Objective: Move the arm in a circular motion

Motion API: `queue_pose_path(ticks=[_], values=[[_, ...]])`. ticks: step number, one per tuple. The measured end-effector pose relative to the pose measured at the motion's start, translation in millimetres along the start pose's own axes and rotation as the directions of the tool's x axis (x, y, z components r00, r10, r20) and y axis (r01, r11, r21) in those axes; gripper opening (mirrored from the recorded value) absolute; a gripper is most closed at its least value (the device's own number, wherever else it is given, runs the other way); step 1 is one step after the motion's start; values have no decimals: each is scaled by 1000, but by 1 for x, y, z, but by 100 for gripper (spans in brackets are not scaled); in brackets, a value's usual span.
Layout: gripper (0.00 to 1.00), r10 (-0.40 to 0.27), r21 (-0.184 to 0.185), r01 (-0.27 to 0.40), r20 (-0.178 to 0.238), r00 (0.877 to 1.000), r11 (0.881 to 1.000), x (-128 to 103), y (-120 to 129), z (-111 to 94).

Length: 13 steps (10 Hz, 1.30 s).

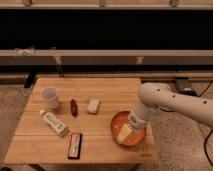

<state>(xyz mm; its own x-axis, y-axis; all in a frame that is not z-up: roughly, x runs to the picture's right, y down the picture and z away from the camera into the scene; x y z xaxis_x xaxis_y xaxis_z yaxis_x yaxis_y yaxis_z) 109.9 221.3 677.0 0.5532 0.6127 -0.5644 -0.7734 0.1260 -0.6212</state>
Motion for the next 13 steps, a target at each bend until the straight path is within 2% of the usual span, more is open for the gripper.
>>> queue_pose_path(ticks=[7, 10, 12, 13], values=[[72, -3, 7, 3, -2, 1000, 1000, -1, 0, 0], [72, -13, 73, 12, 11, 1000, 997, -15, -18, -11], [72, -30, 126, 24, 49, 998, 992, -38, -36, -24], [72, -48, 150, 38, 68, 996, 988, -58, -42, -30]])
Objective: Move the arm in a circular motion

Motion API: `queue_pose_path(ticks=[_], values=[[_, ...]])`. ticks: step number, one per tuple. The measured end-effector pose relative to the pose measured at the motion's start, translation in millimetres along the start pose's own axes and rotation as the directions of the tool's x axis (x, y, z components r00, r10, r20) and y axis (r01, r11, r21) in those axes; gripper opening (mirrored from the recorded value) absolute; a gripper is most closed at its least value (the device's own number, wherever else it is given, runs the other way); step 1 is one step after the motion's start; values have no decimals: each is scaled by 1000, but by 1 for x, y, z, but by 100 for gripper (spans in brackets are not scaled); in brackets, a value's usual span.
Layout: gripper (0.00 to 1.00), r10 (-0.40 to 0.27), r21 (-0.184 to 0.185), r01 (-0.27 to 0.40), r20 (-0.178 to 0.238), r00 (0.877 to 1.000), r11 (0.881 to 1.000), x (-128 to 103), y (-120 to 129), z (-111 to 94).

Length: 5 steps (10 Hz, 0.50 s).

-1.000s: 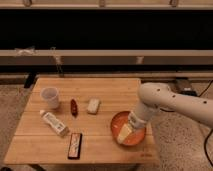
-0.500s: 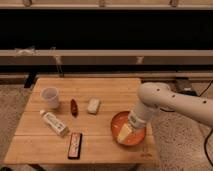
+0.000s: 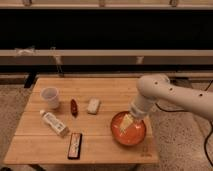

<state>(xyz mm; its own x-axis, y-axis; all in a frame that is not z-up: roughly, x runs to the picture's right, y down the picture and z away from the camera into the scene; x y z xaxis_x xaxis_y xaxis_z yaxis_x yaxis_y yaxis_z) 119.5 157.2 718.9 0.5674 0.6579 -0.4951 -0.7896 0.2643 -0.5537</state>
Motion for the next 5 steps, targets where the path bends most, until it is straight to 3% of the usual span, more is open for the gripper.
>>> queue_pose_path(ticks=[3, 5], values=[[72, -59, 94, 53, 53, 997, 994, -72, -1, -7], [72, -117, 155, 106, 65, 991, 982, -124, 10, -9]])
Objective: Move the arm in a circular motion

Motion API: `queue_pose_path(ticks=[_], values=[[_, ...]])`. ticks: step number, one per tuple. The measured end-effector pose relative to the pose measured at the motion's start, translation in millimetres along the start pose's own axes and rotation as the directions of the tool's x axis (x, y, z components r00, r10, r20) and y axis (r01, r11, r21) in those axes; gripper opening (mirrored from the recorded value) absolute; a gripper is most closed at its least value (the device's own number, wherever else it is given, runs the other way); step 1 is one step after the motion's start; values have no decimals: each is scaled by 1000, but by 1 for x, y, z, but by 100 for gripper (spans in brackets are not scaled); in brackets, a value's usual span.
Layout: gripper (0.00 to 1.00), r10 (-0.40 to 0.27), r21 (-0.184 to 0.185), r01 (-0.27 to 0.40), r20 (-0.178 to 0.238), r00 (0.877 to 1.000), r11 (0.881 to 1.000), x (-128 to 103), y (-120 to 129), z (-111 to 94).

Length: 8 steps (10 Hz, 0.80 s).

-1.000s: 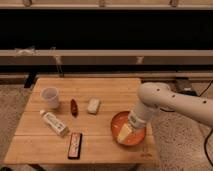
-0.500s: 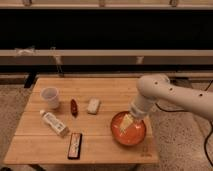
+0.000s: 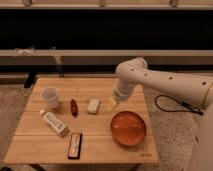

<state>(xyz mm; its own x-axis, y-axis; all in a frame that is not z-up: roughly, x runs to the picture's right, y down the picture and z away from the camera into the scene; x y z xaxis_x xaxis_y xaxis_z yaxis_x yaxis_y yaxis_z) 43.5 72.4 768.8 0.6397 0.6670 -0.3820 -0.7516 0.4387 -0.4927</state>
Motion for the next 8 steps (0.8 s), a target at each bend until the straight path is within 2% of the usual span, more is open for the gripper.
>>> queue_pose_path(ticks=[2, 4, 5, 6, 8], values=[[72, -66, 39, 66, 2, 998, 997, -47, 11, 1], [72, -144, 63, 143, 2, 990, 988, -86, 35, 0], [72, -183, 67, 183, -1, 983, 981, -99, 50, 0], [72, -242, 66, 241, -6, 970, 968, -109, 78, -1], [72, -325, 69, 326, -23, 945, 943, -106, 120, -4]])
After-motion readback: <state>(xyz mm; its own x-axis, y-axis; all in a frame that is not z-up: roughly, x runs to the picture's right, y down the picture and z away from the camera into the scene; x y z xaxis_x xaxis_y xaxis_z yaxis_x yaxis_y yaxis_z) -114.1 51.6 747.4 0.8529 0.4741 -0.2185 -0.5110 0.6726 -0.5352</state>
